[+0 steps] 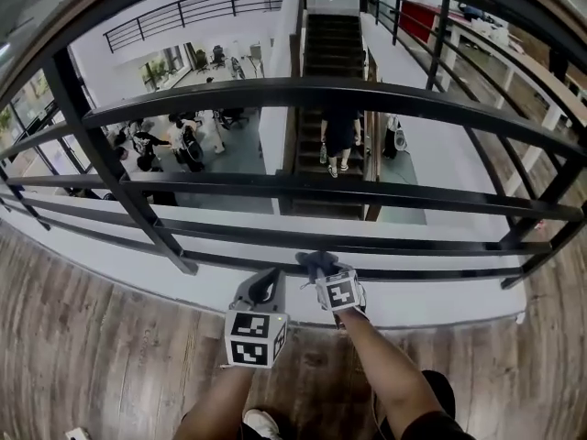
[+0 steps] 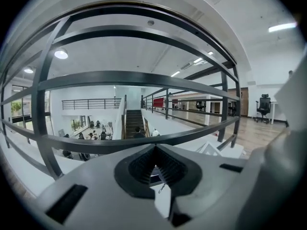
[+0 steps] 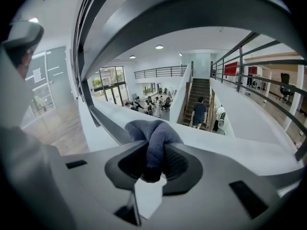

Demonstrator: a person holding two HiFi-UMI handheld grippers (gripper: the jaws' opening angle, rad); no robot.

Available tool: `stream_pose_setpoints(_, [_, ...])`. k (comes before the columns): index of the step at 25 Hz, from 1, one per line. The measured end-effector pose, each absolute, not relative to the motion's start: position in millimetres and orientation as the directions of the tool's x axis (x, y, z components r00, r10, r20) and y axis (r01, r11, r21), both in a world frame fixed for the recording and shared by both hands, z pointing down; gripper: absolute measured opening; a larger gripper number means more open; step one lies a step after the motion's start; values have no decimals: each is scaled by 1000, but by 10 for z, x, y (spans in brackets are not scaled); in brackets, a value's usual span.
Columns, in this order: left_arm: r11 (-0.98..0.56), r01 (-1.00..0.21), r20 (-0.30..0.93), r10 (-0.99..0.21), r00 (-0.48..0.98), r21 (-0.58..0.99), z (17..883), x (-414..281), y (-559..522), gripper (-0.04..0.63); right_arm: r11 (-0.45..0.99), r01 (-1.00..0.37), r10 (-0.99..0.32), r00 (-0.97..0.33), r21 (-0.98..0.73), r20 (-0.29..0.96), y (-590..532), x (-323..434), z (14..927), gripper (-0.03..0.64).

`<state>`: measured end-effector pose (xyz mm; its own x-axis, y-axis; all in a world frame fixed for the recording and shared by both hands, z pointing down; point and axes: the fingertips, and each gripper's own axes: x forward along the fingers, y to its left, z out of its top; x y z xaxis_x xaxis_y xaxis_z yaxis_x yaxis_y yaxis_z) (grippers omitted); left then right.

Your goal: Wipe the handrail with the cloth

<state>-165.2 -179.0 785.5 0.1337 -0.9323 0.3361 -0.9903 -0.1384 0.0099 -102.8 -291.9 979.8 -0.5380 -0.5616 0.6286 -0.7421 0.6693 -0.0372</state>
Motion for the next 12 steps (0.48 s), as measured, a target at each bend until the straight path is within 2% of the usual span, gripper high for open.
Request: stream_pose_setpoints(12, [-255, -965, 350, -899, 262, 67, 7988, -843, -2055, 2, 578, -816, -660, -451, 22, 601, -3228, 422, 9817, 80])
